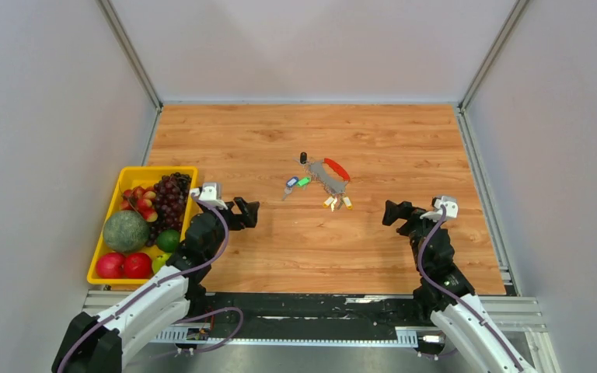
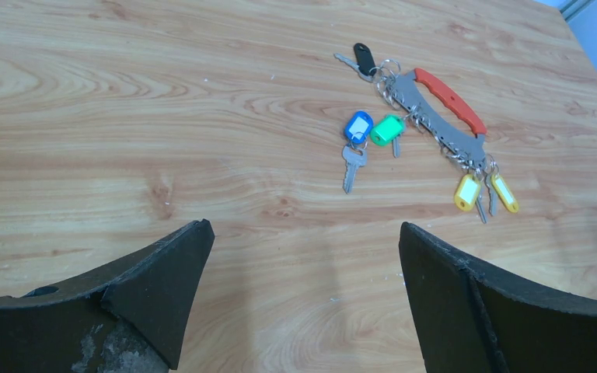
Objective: Remove the keys from the keyring
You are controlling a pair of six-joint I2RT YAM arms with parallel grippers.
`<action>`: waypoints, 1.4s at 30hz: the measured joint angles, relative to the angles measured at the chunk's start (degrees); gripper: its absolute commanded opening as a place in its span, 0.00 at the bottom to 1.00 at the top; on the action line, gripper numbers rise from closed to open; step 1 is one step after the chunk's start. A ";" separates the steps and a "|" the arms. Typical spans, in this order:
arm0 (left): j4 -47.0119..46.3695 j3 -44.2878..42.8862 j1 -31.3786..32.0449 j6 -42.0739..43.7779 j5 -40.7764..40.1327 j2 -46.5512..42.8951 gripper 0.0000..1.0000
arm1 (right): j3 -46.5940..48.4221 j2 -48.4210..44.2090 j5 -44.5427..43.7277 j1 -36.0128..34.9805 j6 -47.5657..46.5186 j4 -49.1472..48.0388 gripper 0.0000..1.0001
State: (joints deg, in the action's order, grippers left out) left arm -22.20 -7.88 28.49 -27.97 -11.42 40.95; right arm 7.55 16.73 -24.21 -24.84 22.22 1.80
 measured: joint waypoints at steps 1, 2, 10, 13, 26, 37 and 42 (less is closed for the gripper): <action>0.00 0.00 0.00 0.02 0.00 -0.02 1.00 | 0.00 0.00 -0.09 0.00 0.00 0.00 1.00; 0.02 0.00 0.00 0.04 0.00 -0.13 1.00 | 0.00 0.00 -0.26 0.00 0.00 0.00 1.00; 0.74 0.00 0.00 0.70 -0.33 -3.39 1.00 | 0.02 1.20 -3.78 0.00 1.31 0.33 1.00; 1.73 0.00 0.00 0.22 -1.57 -5.62 1.00 | 0.76 3.41 -4.83 0.02 2.45 1.44 1.00; 3.04 -13.09 0.00 -1.68 -3.50 11.54 1.00 | 26.51 36.33 1.46 0.00 0.33 0.20 0.94; 2.32 -24.65 0.02 2.03 -1.95 27.39 1.00 | 43.30 67.38 16.70 0.00 -10.49 0.04 0.72; -0.98 -24.00 0.02 2.03 0.68 33.05 1.00 | 53.11 79.82 21.49 0.20 -14.99 2.32 0.64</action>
State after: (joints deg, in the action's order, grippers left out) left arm -23.18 -31.88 28.51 -25.93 -10.74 74.00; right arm 60.66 96.55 -2.72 -24.64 7.22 4.12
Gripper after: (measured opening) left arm 0.998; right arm 0.697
